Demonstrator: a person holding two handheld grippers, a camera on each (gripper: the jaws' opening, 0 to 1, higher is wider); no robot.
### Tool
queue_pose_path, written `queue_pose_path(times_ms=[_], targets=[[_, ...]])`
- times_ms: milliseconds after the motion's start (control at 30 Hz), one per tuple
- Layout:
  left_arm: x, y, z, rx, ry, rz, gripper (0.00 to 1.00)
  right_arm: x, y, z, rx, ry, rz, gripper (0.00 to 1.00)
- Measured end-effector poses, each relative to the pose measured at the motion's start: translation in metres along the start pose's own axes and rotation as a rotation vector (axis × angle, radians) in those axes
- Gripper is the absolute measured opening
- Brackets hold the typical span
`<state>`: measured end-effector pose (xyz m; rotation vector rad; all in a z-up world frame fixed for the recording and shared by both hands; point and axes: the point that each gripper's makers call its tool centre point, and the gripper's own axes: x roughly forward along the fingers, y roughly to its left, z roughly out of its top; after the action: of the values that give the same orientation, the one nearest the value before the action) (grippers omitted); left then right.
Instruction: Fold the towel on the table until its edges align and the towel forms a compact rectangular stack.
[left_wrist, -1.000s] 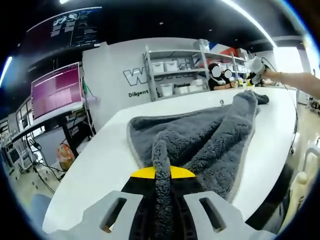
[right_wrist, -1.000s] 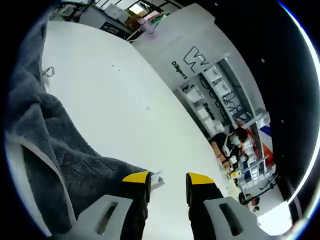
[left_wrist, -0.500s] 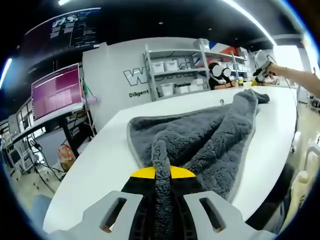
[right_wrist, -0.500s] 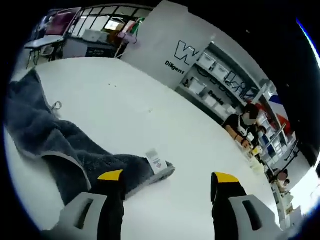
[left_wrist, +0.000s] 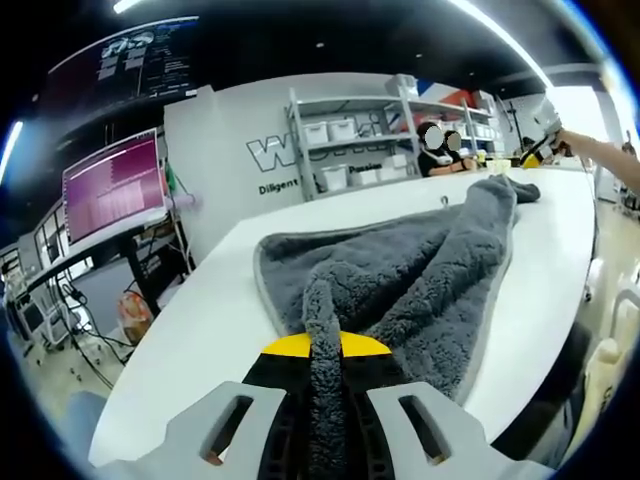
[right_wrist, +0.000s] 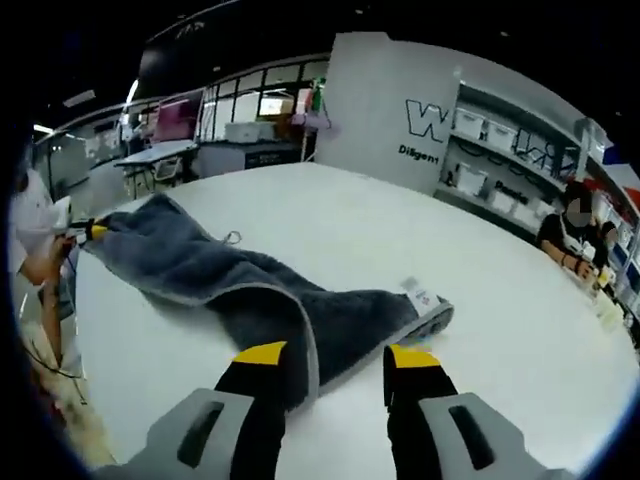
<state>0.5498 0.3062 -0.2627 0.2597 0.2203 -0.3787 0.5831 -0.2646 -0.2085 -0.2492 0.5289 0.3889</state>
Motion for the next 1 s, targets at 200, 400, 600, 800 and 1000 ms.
queue_pose_path(times_ms=[200, 400, 600, 800, 1000], targets=[[0.0, 0.001, 0.0, 0.003, 0.001, 0.004, 0.06, 0.014, 0.018, -0.03, 0.004, 0.085, 0.057, 0.25], [0.0, 0.001, 0.0, 0.0, 0.0, 0.002, 0.06, 0.019, 0.032, -0.036, 0.067, 0.077, 0.086, 0.06], [-0.001, 0.0, 0.0, -0.001, -0.001, -0.001, 0.06, 0.008, 0.046, -0.032, 0.005, 0.039, 0.108, 0.03], [-0.001, 0.0, 0.0, -0.001, -0.001, 0.0, 0.06, -0.02, 0.04, -0.018, -0.088, -0.052, 0.121, 0.02], [-0.001, 0.0, 0.0, 0.004, 0.004, 0.002, 0.06, -0.052, 0.039, -0.022, -0.252, -0.136, 0.146, 0.02]])
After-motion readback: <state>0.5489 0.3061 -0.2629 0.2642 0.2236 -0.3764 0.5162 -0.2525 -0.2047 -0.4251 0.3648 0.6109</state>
